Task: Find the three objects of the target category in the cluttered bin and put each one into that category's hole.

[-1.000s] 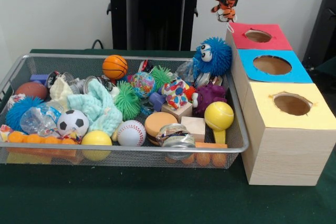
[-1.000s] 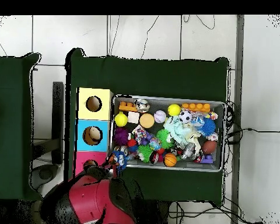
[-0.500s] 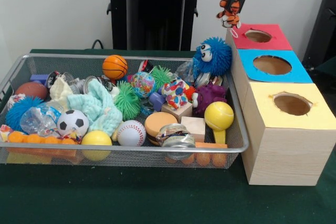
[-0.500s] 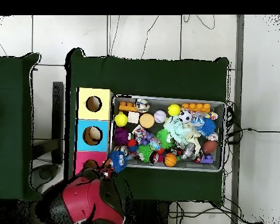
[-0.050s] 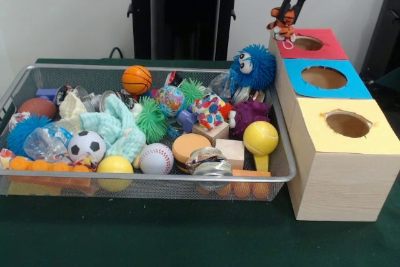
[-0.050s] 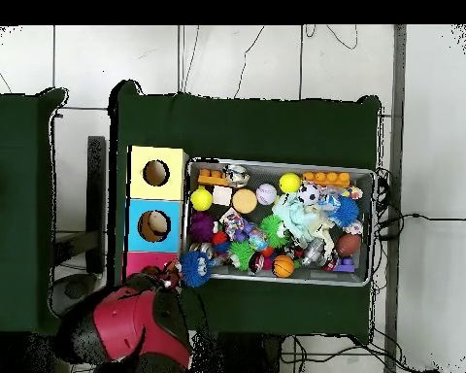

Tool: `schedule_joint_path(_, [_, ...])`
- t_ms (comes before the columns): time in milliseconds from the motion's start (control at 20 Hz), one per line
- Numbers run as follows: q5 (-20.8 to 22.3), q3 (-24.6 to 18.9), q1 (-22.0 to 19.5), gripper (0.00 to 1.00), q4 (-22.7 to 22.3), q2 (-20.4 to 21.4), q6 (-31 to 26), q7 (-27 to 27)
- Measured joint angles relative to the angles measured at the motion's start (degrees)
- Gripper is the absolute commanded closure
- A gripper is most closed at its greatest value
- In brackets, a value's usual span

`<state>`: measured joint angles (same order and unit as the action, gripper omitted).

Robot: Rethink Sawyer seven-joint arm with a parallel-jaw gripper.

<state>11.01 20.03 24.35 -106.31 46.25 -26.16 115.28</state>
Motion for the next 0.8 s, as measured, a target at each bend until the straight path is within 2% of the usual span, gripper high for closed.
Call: schedule_joint_path(800, [-7.0, 4.8, 7.4, 1.00, 7.6, -5.1, -1.0, 0.0])
